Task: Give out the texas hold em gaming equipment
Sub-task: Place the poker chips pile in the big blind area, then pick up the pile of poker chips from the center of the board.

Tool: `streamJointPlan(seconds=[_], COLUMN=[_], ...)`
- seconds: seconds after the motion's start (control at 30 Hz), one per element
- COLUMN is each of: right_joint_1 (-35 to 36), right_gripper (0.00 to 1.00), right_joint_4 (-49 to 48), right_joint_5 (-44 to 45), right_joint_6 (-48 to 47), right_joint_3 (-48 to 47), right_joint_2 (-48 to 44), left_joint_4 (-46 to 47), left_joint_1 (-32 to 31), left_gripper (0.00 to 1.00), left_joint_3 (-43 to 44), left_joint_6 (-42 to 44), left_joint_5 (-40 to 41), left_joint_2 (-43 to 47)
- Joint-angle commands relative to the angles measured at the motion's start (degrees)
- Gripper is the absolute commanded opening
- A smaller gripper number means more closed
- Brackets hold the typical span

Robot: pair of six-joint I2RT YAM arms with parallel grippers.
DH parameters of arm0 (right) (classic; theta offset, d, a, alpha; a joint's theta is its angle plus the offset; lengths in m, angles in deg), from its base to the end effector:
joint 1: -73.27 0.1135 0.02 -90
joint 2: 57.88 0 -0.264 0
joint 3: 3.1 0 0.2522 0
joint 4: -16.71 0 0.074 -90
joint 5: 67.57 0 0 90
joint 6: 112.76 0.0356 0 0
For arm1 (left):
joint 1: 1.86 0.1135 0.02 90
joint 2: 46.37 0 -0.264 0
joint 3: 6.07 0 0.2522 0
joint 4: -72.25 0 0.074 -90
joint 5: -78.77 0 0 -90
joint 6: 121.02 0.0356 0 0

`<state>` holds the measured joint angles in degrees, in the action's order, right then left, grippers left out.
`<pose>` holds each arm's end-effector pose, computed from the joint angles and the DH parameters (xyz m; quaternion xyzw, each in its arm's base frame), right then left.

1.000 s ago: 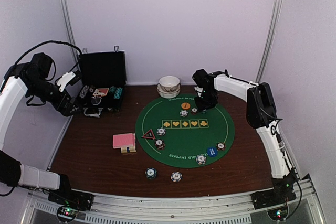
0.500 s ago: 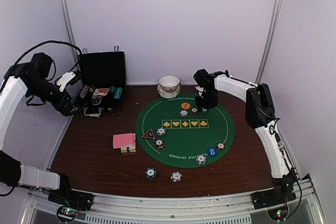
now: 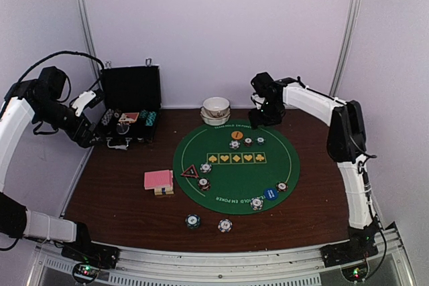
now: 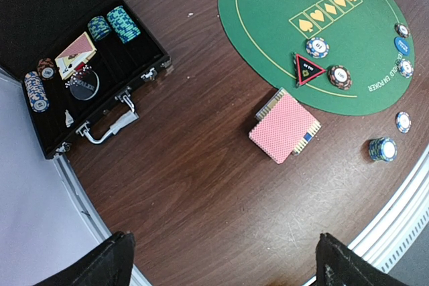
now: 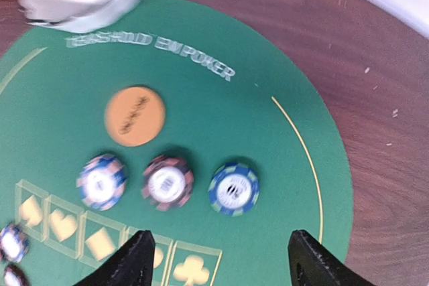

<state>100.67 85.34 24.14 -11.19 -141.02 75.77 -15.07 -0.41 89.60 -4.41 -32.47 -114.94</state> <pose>0.4454 0.2297 0.2245 -0.1310 0.9661 0.0603 0.2140 0.2016 -0.0078 0.3811 0.2531 0.9167 -0.1116 0.2882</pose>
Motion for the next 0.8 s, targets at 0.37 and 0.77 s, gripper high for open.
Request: streamJointPlan(seconds=[0.37,0.77], right_joint_1=[31.3,42.9], right_gripper=[0.84,0.85], right_joint_4=[-5.6,-6.1], right_joint_5=[-3.7,-12.6], right_joint_6=[-0.4,-2.0], right_joint_3=[25.1,21.9], right_joint_2=[-25.6,-14.1], left_joint_4=[0.5,1.4], left_joint_1=[0.4,0.5], left_gripper=[0.98,0.98], left_joint_3=[0.4,-1.2], left_joint_6=[0.4,0.2], left_joint_5=[0.0,-1.0], left_joint_2=[0.3,1.2])
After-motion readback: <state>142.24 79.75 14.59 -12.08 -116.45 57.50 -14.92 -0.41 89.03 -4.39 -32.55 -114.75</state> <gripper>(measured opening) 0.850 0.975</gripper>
